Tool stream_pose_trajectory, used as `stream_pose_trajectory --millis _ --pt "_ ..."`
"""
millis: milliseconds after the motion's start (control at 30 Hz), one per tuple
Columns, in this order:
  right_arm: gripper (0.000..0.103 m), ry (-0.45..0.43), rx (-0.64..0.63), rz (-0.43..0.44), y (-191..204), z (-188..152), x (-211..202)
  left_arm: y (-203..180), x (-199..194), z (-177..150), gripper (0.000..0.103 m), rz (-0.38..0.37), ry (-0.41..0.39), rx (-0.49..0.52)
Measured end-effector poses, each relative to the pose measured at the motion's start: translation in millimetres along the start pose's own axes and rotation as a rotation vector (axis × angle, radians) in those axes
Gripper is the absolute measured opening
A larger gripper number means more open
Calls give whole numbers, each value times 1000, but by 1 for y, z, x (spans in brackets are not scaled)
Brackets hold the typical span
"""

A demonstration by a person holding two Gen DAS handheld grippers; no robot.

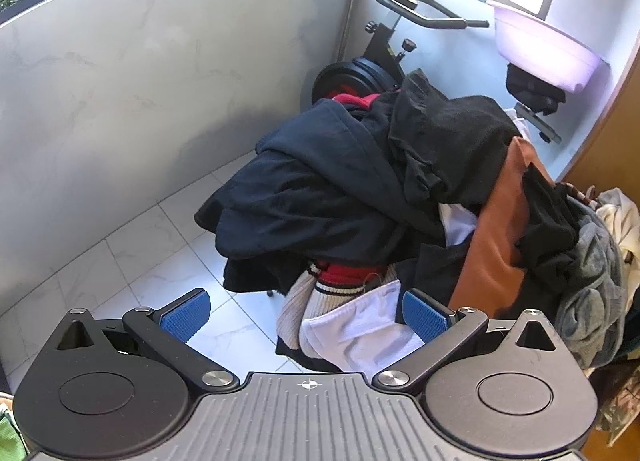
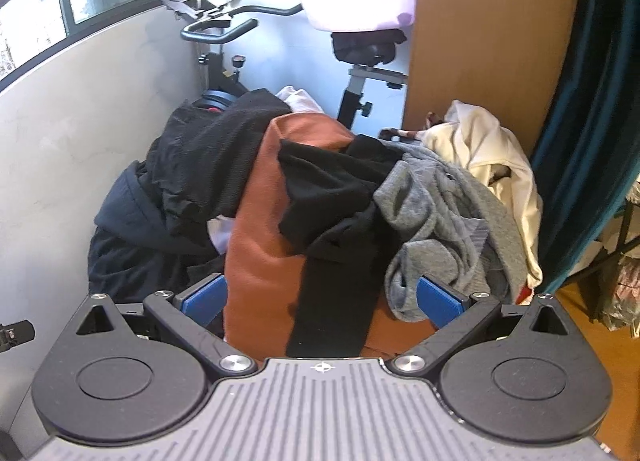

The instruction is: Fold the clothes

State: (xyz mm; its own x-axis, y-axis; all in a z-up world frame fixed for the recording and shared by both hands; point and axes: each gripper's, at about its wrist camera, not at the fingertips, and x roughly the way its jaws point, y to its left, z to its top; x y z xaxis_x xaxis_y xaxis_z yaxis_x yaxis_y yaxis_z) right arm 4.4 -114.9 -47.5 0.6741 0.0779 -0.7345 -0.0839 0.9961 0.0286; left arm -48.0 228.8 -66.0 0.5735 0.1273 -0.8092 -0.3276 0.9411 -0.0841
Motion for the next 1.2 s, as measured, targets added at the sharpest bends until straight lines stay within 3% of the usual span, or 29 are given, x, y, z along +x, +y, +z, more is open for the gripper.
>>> stream_pose_trajectory --millis 467,733,967,1200 --pt "102 -97 23 -47 -36 -7 -15 -40 3 1 102 -80 -3 70" --pt "102 -52 133 -122 -78 -23 -22 -66 8 -2 102 -137 0 104" --pt "102 -25 141 -201 -110 -40 -24 -98 18 -11 102 -157 32 133" --pt "102 -2 147 -173 -133 -35 0 -135 24 -10 102 -135 28 167"
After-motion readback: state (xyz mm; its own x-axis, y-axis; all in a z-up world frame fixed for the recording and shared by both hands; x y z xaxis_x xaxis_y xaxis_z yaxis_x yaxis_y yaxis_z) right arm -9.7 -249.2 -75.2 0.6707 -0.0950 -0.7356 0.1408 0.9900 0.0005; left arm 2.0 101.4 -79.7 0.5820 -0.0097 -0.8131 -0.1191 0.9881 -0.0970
